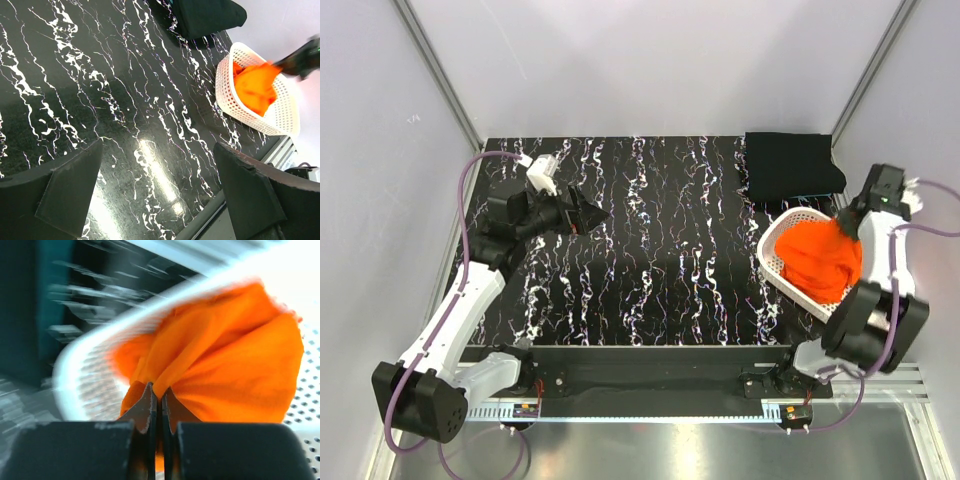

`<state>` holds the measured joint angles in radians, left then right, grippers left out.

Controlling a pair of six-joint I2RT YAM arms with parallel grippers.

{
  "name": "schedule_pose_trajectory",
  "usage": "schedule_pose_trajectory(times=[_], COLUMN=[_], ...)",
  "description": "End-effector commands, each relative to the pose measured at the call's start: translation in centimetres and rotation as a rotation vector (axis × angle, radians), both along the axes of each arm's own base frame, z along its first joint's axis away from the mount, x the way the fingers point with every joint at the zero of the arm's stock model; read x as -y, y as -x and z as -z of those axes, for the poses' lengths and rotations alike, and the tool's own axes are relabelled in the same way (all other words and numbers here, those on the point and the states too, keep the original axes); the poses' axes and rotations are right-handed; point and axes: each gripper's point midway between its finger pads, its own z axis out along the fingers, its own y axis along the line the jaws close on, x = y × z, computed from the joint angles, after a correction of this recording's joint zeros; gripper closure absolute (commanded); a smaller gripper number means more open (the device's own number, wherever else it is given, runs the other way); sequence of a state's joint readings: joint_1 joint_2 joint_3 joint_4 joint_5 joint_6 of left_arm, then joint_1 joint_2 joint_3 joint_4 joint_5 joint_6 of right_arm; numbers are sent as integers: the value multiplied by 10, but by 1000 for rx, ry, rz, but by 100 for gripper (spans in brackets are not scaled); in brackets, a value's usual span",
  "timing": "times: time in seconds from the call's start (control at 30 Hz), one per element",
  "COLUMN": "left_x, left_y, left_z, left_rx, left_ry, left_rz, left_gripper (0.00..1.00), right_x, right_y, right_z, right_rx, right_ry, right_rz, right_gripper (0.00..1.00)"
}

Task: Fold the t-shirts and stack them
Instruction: Grab the tshirt from the pile, then move the tshirt to the center of the board

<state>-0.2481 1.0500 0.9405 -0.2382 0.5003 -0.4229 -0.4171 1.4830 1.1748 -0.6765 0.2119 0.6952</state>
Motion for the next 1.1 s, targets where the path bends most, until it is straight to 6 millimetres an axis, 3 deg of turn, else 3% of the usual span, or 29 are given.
schedule_pose_trajectory(times=[0.0,0.03,0.1,0.13,0.23,0.3,0.33,0.4,0.43,0.53,0.6,0.63,0.67,0.8,0.93,1.0,1.07], left_x=[-3,-3,-8,-11,-24,-34,-39,-45,-49,-64,-77,-80,-84,-85,-84,-85,-85], left_y=[-8,-8,-9,-8,-11,-15,-16,-20,-22,-24,-24,-23,-21,-22,-21,-17,-16], left_z=[-12,-12,-15,-19,-24,-24,-23,-22,-22,-18,-24,-23,-27,-24,-27,-38,-40], left_rx=[51,49,53,68,89,88,84,68,63,22,45,48,69,69,81,129,161], left_ry=[4,7,10,11,4,2,1,8,10,-6,-18,-23,-24,-34,-33,-21,-9], left_rz=[-16,-12,-31,-46,-128,-188,-211,-248,-267,-340,-413,-431,-448,-451,-443,-444,-444], left_gripper=[1,1,1,1,1,1,1,1,1,1,1,1,1,1,1,1,1], right_x=[-18,-24,-56,-68,-121,-150,-187,-223,-255,-318,-348,-364,-388,-415,-419,-423,-429], right_y=[-22,-27,-30,-31,-31,-34,-36,-43,-49,-56,-63,-76,-74,-98,-120,-120,-129], right_z=[-118,-151,-199,-236,-295,-314,-318,-319,-309,-290,-291,-293,-297,-322,-353,-370,-363], right_rx=[309,390,539,632,805,862,875,886,857,801,819,818,824,888,979,1025,1011], right_ry=[59,75,19,21,-87,-131,-177,-230,-282,-324,-316,-322,-329,-271,-159,-120,-106], right_rz=[-149,-192,-323,-370,-553,-630,-730,-816,-888,-985,-1044,-1073,-1137,-1172,-1155,-1188,-1190], right_gripper=[100,100,100,100,100,100,100,100,100,100,99,98,98,100,100,100,100])
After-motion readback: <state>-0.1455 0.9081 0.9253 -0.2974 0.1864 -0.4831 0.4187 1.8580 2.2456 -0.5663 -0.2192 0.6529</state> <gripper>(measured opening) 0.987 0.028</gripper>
